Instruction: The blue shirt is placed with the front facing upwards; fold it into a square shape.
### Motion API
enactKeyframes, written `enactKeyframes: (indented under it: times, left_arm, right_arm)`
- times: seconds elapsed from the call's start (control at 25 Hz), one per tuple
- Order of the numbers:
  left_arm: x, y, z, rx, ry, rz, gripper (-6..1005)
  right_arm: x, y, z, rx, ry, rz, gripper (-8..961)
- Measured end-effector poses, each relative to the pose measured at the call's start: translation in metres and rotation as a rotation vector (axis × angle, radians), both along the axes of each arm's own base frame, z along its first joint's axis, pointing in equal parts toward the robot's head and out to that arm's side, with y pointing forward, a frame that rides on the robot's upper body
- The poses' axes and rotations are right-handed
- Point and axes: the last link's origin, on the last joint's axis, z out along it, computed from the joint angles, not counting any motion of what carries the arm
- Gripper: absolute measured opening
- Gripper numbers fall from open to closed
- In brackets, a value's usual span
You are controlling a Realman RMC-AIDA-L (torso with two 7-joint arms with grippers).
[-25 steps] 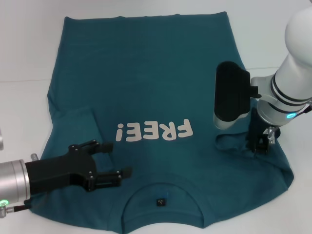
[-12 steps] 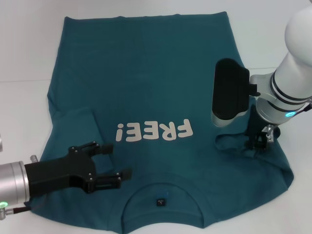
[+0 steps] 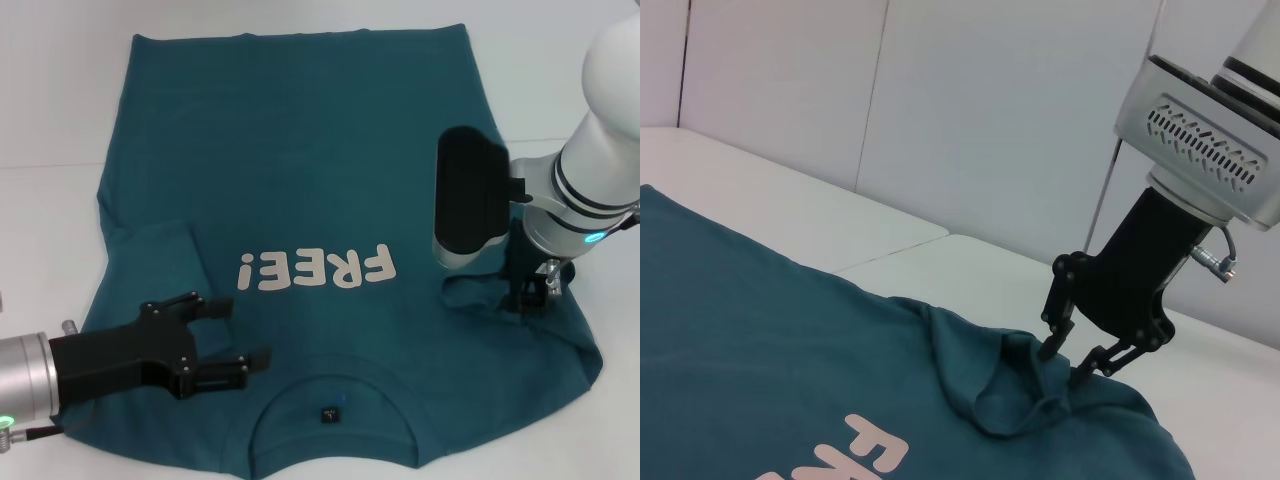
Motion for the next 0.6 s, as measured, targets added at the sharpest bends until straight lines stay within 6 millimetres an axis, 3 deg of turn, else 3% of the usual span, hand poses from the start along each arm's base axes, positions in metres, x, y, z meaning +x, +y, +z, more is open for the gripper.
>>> enactKeyframes:
  times: [0.6]
  left_arm:
    - [0.001, 0.0, 0.001, 0.001, 0.001, -0.005, 918]
  right_arm:
    - [0.008, -0.004, -0.01, -0.03, -0.032, 0.009, 306]
